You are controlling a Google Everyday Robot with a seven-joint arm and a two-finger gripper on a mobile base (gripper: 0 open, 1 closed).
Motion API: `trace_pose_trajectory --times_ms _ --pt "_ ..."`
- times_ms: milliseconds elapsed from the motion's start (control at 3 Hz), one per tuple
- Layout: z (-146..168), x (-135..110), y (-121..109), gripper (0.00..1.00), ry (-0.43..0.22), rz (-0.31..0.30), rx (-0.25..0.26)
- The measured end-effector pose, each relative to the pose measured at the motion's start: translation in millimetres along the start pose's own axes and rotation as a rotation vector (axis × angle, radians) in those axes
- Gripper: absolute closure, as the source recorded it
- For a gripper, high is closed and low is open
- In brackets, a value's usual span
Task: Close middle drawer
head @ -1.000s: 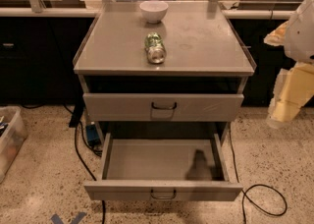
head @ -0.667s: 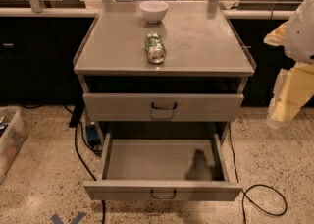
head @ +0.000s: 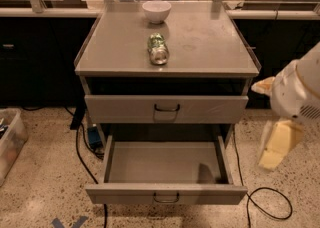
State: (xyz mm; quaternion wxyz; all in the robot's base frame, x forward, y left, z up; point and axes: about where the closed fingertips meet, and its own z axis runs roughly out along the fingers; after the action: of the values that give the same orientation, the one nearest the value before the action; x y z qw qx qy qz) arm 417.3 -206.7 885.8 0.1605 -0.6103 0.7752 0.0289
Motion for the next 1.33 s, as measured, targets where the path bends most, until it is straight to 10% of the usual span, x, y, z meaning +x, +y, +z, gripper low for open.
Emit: trace_pose_trajectory --times_ms 667,1333 --pt "67.4 0.9 20.8 0.0 -0.109 0.016 -0.033" --pt "67.3 0.8 21.1 0.43 -0.109 0.016 -0.033"
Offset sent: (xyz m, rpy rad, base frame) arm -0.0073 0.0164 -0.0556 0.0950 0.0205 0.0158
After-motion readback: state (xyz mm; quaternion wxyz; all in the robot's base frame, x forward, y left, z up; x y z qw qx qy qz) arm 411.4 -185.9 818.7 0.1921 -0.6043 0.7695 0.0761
